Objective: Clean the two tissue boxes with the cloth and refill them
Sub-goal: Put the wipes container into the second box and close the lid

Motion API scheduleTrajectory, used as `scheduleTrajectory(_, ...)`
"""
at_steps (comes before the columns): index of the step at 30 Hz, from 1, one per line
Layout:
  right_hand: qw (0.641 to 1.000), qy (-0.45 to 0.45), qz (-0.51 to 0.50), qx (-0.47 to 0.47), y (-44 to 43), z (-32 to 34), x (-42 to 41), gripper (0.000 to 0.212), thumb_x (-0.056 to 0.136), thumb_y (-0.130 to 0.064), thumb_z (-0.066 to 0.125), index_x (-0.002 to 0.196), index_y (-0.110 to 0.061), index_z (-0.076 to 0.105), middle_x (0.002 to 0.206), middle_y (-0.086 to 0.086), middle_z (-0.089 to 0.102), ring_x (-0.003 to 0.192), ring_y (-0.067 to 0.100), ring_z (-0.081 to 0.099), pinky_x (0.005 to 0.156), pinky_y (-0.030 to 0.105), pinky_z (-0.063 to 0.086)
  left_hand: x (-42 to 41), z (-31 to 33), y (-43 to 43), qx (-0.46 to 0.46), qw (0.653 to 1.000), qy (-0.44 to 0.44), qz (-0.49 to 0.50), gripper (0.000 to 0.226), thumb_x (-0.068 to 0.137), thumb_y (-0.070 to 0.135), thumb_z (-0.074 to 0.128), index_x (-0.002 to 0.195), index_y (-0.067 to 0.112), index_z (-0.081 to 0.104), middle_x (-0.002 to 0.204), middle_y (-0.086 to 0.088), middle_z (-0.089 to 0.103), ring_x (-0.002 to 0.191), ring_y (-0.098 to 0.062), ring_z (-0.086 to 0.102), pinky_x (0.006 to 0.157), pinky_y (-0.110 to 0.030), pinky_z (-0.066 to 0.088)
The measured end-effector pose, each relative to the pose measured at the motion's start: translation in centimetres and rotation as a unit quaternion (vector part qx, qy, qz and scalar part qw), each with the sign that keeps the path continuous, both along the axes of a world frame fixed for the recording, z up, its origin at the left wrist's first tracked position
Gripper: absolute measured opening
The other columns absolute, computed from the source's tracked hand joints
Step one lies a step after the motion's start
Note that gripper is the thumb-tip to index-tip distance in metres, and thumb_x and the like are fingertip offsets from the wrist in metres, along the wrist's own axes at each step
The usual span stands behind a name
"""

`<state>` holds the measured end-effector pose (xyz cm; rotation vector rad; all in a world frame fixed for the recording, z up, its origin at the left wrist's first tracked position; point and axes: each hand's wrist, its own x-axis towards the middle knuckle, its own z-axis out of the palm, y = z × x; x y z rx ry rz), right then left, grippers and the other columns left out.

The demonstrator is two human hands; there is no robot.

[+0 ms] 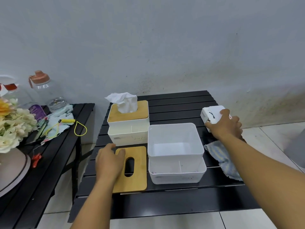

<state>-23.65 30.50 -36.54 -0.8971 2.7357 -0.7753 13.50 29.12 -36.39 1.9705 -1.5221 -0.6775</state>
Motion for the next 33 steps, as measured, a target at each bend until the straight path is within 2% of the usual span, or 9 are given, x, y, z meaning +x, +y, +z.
scheduleTrajectory(6, 1.0, 0.002, 0.007, -0.025, -0.2, -0.7, 0.9, 0.064, 0.081, -0.044, 0.072, 0.132, -0.027, 0.037, 0.131, 0.018, 0.037, 0.12, 0.039, 0.038, 0.079, 0.039, 0.038, -0.2, 0.2, -0.1, -0.019, 1.0, 0.019, -0.004, 0.047, 0.099, 0.036, 0.065, 0.141, 0.017, 0.057, 0.133, -0.01, 0.063, 0.122, -0.029, 0.058, 0.095, -0.045, 0.05)
scheduleTrajectory(11, 0.998, -0.001, 0.006, -0.066, 0.9, 1.3, 1.2, 0.063, 0.082, -0.045, 0.069, 0.133, -0.028, 0.037, 0.133, 0.017, 0.037, 0.121, 0.037, 0.037, 0.077, 0.039, 0.041, -0.2, 1.2, 0.0, -0.056, 0.998, 0.043, 0.001, 0.046, 0.098, 0.036, 0.064, 0.139, 0.015, 0.059, 0.121, -0.006, 0.063, 0.113, -0.026, 0.058, 0.09, -0.043, 0.049)
scheduleTrajectory(17, 0.982, -0.01, 0.031, -0.185, 4.2, 9.4, 4.1, 0.06, 0.078, -0.053, 0.067, 0.128, -0.037, 0.036, 0.131, 0.007, 0.038, 0.121, 0.029, 0.039, 0.072, 0.034, 0.038, -1.8, 5.9, 1.9, -0.155, 0.974, 0.163, 0.003, 0.03, 0.099, 0.041, 0.063, 0.122, 0.023, 0.069, 0.114, 0.002, 0.067, 0.107, -0.021, 0.061, 0.086, -0.041, 0.052)
scheduleTrajectory(20, 0.97, -0.025, 0.064, -0.232, 6.6, 13.3, 7.6, 0.062, 0.075, -0.059, 0.067, 0.125, -0.041, 0.036, 0.126, 0.004, 0.041, 0.117, 0.026, 0.044, 0.072, 0.033, 0.04, -4.5, 9.1, 3.0, -0.167, 0.947, 0.271, -0.045, 0.014, 0.098, 0.039, 0.065, 0.105, 0.029, 0.071, 0.109, 0.007, 0.068, 0.105, -0.017, 0.063, 0.084, -0.036, 0.048)
scheduleTrajectory(23, 0.956, -0.055, 0.106, -0.267, 8.7, 15.6, 12.1, 0.064, 0.072, -0.063, 0.068, 0.123, -0.044, 0.036, 0.122, -0.002, 0.042, 0.113, 0.024, 0.049, 0.079, 0.036, 0.048, -6.9, 11.8, 4.5, -0.097, 0.899, 0.413, -0.11, 0.015, 0.099, 0.044, 0.064, 0.107, 0.032, 0.069, 0.117, -0.001, 0.071, 0.102, -0.018, 0.07, 0.083, -0.036, 0.054)
scheduleTrajectory(26, 0.948, -0.069, 0.152, -0.272, 10.4, 16.5, 16.7, 0.067, 0.068, -0.066, 0.07, 0.122, -0.045, 0.037, 0.118, -0.007, 0.043, 0.112, 0.02, 0.05, 0.085, 0.04, 0.05, -8.0, 13.0, 6.0, 0.021, 0.801, 0.57, -0.183, 0.039, 0.09, 0.061, 0.058, 0.114, 0.034, 0.074, 0.129, -0.01, 0.069, 0.115, -0.029, 0.071, 0.093, -0.041, 0.057)
scheduleTrajectory(28, 0.944, -0.071, 0.191, -0.259, 11.0, 16.3, 19.1, 0.07, 0.064, -0.068, 0.071, 0.122, -0.047, 0.037, 0.116, -0.01, 0.043, 0.111, 0.017, 0.049, 0.086, 0.038, 0.05, -8.1, 12.7, 6.5, 0.07, 0.729, 0.635, -0.247, 0.056, 0.09, 0.07, 0.049, 0.122, 0.032, 0.076, 0.134, -0.014, 0.068, 0.124, -0.035, 0.066, 0.106, -0.049, 0.049)
scheduleTrajectory(30, 0.942, -0.059, 0.238, -0.229, 11.2, 16.0, 20.9, 0.074, 0.059, -0.073, 0.071, 0.12, -0.049, 0.039, 0.111, -0.014, 0.042, 0.106, 0.013, 0.051, 0.082, 0.035, 0.049, -7.8, 11.9, 6.3, 0.104, 0.676, 0.684, -0.253, 0.077, 0.094, 0.075, 0.043, 0.143, 0.019, 0.061, 0.139, -0.018, 0.064, 0.127, -0.037, 0.063, 0.112, -0.051, 0.042)
scheduleTrajectory(33, 0.92, -0.111, 0.318, -0.201, 11.8, 16.5, 20.0, 0.07, 0.057, -0.077, 0.073, 0.118, -0.054, 0.047, 0.109, -0.022, 0.048, 0.099, -0.002, 0.054, 0.078, 0.024, 0.047, -6.9, 10.9, 5.5, 0.122, 0.616, 0.743, -0.231, 0.074, 0.095, 0.071, 0.046, 0.142, 0.016, 0.062, 0.135, -0.018, 0.066, 0.122, -0.038, 0.065, 0.11, -0.053, 0.045)
